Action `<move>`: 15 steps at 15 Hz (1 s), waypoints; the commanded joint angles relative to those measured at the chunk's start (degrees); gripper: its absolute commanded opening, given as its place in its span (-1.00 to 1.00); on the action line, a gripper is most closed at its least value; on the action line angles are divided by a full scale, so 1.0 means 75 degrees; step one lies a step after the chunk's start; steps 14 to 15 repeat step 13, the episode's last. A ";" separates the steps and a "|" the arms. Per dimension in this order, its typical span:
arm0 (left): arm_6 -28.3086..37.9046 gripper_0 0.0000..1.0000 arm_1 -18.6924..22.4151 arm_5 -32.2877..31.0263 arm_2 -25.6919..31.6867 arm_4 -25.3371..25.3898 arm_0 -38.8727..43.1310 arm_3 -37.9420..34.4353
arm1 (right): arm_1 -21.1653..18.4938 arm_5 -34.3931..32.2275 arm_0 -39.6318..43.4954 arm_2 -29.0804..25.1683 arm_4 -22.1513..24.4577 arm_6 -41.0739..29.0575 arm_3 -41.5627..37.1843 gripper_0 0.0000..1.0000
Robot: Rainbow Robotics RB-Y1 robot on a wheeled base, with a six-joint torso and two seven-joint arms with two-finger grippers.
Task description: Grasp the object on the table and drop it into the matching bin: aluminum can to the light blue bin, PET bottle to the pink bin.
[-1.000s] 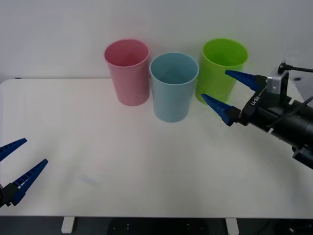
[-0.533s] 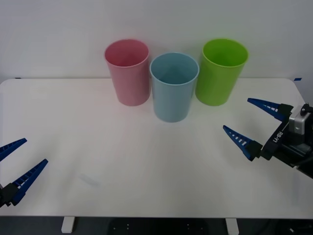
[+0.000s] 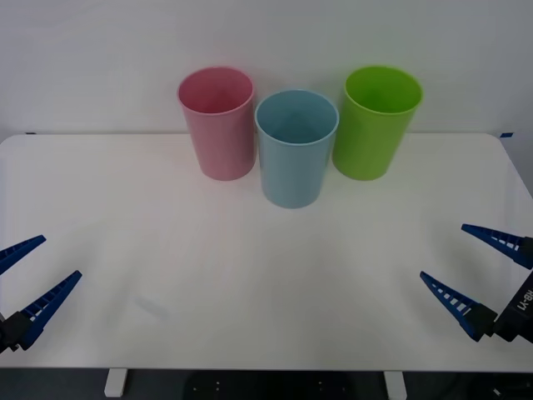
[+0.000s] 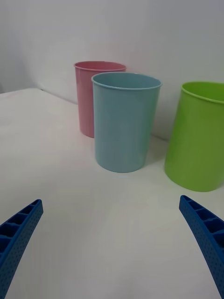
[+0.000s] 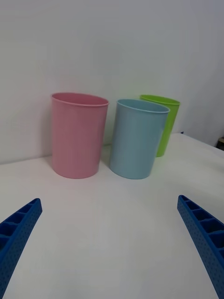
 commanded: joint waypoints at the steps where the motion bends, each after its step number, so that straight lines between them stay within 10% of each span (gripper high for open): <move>1: 0.0000 1.00 0.0000 0.0000 0.0000 0.0000 0.0000 0.0000 | 0.0002 -0.0086 0.0280 -0.0182 -0.0070 0.0000 -0.0010 1.00; 15: 0.0000 1.00 0.0000 0.0000 0.0000 0.0000 0.0000 0.0000 | 0.0002 -0.0075 0.0913 -0.0275 -0.0082 -0.0082 -0.0010 1.00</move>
